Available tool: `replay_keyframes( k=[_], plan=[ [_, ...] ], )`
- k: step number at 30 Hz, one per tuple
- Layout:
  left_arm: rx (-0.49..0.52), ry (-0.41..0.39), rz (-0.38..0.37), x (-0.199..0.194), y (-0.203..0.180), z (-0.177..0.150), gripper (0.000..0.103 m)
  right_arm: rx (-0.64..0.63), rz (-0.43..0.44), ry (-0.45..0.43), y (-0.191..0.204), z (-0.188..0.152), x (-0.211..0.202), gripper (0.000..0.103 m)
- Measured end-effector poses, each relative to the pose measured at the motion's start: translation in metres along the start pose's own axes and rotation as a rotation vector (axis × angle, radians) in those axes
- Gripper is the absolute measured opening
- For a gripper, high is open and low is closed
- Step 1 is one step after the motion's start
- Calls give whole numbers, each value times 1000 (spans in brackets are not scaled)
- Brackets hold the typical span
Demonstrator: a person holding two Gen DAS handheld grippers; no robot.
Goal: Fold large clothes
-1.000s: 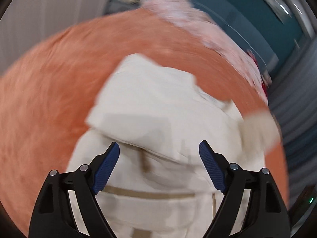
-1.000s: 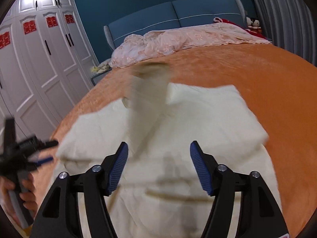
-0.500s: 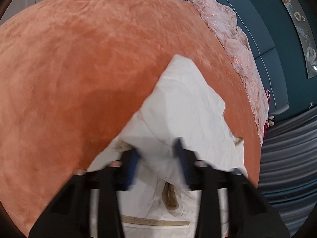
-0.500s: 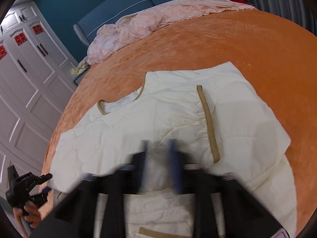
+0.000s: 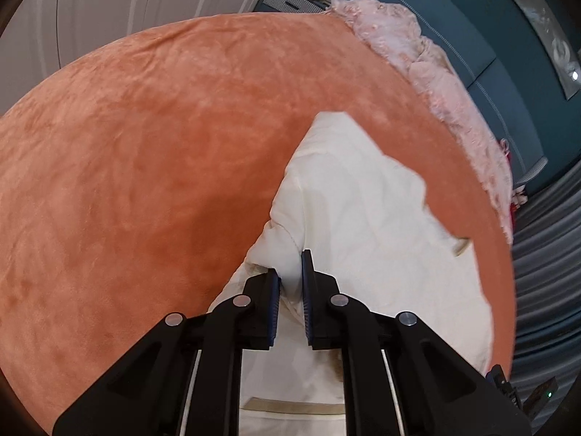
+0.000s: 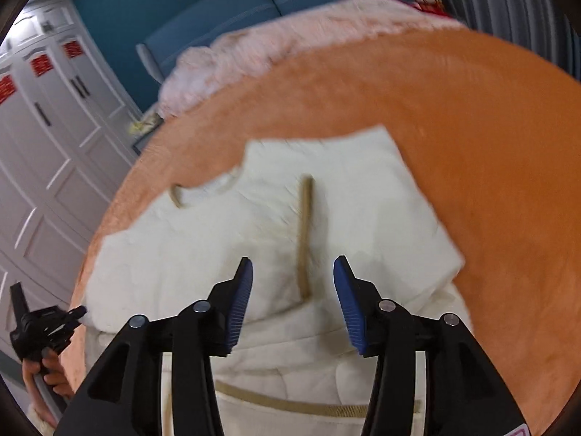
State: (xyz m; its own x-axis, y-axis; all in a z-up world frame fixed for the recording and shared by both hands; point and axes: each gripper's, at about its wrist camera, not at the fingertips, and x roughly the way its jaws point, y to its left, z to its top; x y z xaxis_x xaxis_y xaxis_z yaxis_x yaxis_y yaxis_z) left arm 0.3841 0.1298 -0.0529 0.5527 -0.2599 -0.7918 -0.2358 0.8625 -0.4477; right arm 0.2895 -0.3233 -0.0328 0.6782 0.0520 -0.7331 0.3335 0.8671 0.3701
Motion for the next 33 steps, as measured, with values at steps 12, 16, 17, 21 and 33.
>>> replay_keyframes(
  k=[12,16,17,21,33],
  plan=[
    [73,-29,10,-10,2,-1,9,-176,62,-122,33,-17,-49,13],
    [128,-11,88,8,0,-22,9,-197,-57,14,17,-47,-5,13],
    [145,-22,100,9,0,-26,9,-186,-59,28,13,-54,1,13],
    [220,-69,143,13,-3,-37,9,-182,-63,47,9,-72,9,13],
    [407,-130,324,11,-29,-57,19,-93,-50,60,-8,-74,-10,26]
  ],
)
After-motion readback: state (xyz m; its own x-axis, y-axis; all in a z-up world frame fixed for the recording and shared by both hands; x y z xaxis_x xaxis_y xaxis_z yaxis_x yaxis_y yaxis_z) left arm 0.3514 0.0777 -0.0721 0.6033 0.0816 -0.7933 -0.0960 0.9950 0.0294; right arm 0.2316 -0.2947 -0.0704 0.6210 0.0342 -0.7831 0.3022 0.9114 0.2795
